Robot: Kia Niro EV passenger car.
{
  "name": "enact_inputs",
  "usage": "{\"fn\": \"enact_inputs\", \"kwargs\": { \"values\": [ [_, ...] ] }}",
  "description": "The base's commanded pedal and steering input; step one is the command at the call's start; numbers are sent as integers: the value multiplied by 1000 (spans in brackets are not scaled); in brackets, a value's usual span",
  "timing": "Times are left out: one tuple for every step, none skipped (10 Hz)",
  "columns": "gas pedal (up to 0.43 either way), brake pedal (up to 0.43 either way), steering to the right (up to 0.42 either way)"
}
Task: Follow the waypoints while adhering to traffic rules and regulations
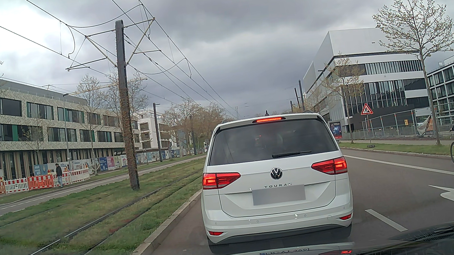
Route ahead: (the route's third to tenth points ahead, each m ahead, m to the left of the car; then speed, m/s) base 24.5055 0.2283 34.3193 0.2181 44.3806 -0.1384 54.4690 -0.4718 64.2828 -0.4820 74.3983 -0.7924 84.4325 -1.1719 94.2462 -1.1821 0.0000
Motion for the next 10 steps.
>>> {"fn": "enact_inputs", "kwargs": {
  "values": [
    [0, 238, 17],
    [0, 250, 17],
    [0, 250, 17],
    [0, 250, 17],
    [0, 250, 17],
    [0, 238, 17],
    [0, 250, 17],
    [0, 250, 17],
    [0, 250, 17],
    [0, 238, 17]
  ]
}}
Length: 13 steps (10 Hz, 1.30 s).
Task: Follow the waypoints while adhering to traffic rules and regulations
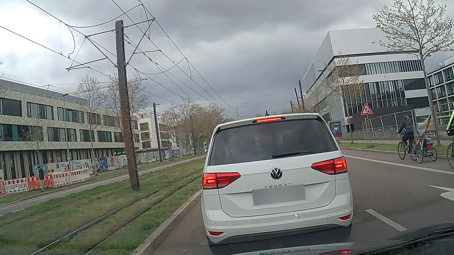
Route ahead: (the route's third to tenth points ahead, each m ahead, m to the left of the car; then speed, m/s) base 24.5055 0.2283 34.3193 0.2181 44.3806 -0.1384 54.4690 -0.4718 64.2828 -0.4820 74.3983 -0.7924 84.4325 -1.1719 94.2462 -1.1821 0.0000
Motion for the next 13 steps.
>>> {"fn": "enact_inputs", "kwargs": {
  "values": [
    [0, 250, 17],
    [0, 250, 17],
    [0, 244, 17],
    [0, 250, 17],
    [0, 250, 17],
    [0, 250, 17],
    [0, 250, 17],
    [0, 250, 17],
    [0, 250, 17],
    [0, 250, 17],
    [0, 250, 17],
    [0, 250, 17],
    [0, 250, 17]
  ]
}}
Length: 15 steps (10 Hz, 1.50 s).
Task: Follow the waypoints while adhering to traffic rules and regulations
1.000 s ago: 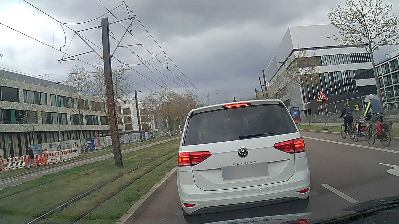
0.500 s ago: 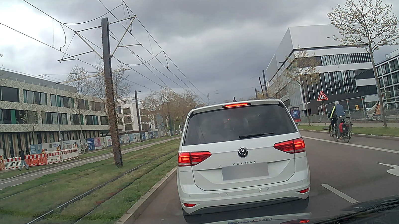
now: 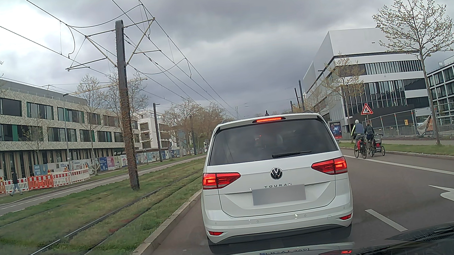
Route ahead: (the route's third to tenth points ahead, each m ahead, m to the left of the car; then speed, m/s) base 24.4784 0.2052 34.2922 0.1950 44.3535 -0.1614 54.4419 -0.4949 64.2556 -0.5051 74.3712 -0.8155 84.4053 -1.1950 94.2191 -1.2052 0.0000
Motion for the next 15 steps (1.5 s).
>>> {"fn": "enact_inputs", "kwargs": {
  "values": [
    [0, 250, 17],
    [0, 250, 17],
    [0, 244, 17],
    [0, 250, 17],
    [0, 244, 17],
    [0, 250, 17],
    [0, 250, 17],
    [0, 244, 17],
    [0, 250, 17],
    [0, 250, 17],
    [0, 250, 17],
    [0, 250, 17],
    [0, 250, 17],
    [0, 250, 17],
    [0, 250, 17]
  ]
}}
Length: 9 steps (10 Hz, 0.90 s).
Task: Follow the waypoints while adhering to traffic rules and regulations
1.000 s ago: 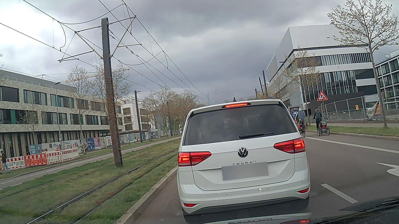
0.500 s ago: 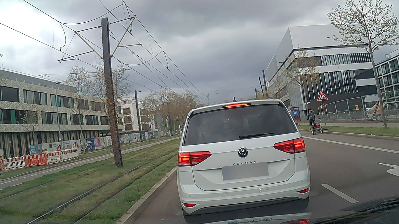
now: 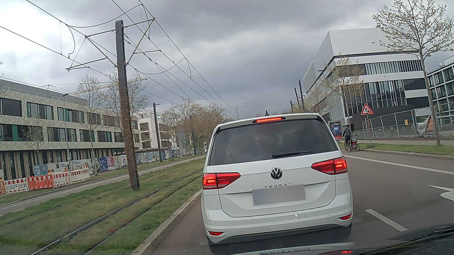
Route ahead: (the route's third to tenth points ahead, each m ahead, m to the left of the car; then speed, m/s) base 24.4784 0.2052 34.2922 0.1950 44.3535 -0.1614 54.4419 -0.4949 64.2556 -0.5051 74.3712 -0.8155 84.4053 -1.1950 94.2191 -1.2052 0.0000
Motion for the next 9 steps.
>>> {"fn": "enact_inputs", "kwargs": {
  "values": [
    [0, 250, 17],
    [0, 250, 17],
    [0, 250, 17],
    [0, 250, 17],
    [0, 250, 17],
    [0, 250, 17],
    [0, 244, 17],
    [0, 250, 17],
    [0, 250, 17]
  ]
}}
